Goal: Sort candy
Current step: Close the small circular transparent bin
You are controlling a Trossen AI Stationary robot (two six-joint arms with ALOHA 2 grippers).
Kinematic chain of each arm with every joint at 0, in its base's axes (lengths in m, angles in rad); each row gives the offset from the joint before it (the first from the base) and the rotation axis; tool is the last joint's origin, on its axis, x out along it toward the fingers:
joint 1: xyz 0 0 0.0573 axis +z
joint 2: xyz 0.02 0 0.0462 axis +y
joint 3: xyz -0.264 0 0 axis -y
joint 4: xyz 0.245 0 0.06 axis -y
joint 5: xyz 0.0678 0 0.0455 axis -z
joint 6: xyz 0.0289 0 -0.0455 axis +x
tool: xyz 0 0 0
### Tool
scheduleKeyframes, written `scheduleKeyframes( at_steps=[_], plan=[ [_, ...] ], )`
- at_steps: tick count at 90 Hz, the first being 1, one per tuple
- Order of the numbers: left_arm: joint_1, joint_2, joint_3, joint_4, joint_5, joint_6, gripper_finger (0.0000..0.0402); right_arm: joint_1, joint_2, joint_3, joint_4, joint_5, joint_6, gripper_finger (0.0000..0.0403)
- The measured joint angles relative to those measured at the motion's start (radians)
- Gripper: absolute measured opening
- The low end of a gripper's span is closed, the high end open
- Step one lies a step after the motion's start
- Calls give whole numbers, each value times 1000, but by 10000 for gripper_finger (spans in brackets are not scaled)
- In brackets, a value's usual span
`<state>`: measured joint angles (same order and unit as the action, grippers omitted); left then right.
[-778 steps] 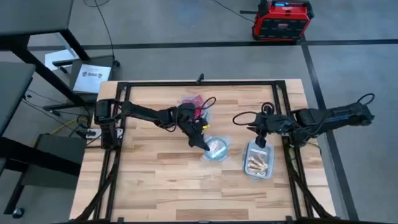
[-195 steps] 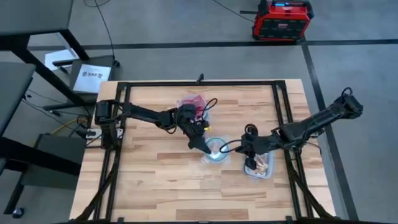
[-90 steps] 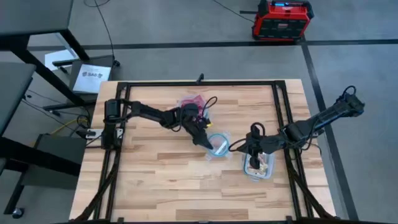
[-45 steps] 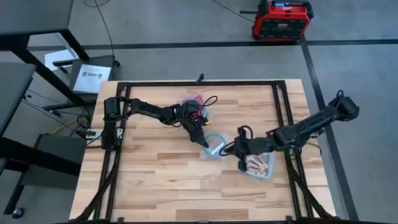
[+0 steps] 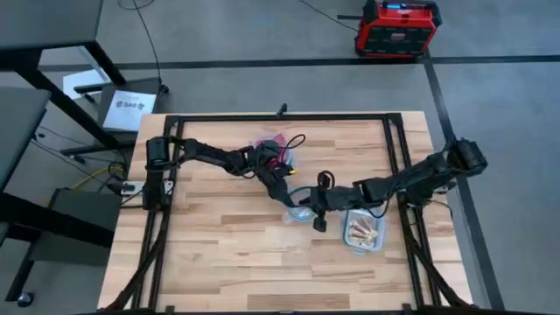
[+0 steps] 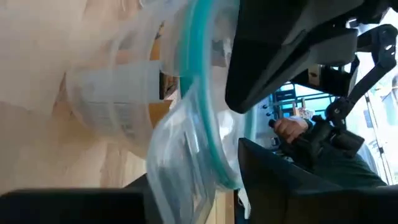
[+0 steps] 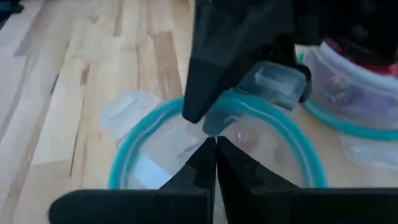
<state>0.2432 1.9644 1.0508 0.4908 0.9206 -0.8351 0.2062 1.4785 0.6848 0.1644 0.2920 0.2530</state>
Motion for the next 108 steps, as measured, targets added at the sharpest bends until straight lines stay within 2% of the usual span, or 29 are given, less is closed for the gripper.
scheduleKeyframes(
  at_steps=[34, 63, 79, 87, 108],
  plan=[
    [-3, -1, 1, -35, 36, 33, 107, 2, -4, -1, -87, -1, 38, 0],
    [-3, -18, 6, -387, 55, 240, 107, 0, -3, -3, -95, -9, 56, 0],
    [-3, -19, 4, -534, 107, 314, 107, 0, -2, -5, -100, -9, 56, 0],
    [-3, -17, 2, -520, 119, 312, 107, 0, -2, -6, -72, -9, 54, 0],
    [-5, -10, -3, -299, 132, 173, 107, -19, 3, -8, 32, -43, 37, 0]
  ],
)
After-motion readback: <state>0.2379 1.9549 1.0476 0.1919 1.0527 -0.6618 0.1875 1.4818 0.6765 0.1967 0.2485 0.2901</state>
